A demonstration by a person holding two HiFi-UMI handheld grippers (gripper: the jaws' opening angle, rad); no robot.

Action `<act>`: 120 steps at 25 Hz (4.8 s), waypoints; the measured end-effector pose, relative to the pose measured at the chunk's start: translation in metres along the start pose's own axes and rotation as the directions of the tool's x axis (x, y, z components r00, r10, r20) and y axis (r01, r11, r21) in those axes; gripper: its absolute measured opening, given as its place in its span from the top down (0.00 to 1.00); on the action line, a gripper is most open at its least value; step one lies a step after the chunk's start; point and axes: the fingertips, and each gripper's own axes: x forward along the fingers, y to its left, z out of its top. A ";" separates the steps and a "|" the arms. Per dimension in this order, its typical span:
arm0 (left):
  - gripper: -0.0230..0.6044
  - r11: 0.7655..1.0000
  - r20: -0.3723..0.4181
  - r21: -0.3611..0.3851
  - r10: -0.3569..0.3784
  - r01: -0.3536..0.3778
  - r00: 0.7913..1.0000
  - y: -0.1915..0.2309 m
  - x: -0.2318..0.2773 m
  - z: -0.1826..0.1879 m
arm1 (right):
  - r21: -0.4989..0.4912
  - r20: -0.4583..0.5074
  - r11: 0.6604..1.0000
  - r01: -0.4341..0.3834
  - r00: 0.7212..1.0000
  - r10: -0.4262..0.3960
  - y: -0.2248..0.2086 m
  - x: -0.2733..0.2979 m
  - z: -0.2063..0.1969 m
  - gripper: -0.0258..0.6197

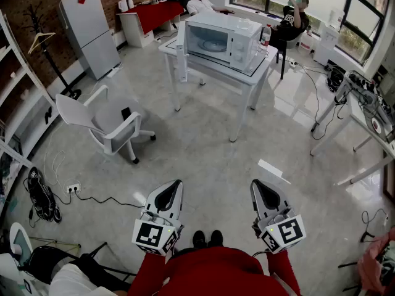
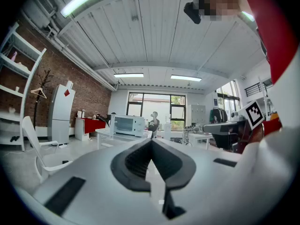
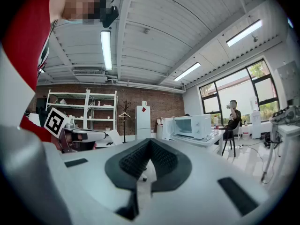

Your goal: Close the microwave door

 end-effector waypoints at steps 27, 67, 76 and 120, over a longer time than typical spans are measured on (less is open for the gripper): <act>0.95 0.997 -0.074 -0.076 0.000 -0.005 0.997 -0.012 0.024 -0.025 | 0.071 -0.010 0.997 -0.015 1.000 0.016 -0.037 -0.010 -0.012 0.94; 0.95 0.999 -0.049 0.029 0.043 -0.041 0.998 0.258 0.327 0.014 | 0.017 -0.037 1.000 0.021 0.999 -0.021 -0.198 0.325 0.031 0.94; 0.76 0.999 -0.100 -0.012 0.050 -0.052 0.994 0.312 0.372 -0.005 | 0.002 -0.057 0.994 0.105 0.993 -0.105 -0.249 0.346 0.030 0.94; 0.55 0.881 -0.124 -0.003 -0.470 0.474 0.874 0.171 0.577 0.011 | 0.031 -0.079 0.977 0.211 0.975 -0.208 -0.419 0.413 0.045 0.94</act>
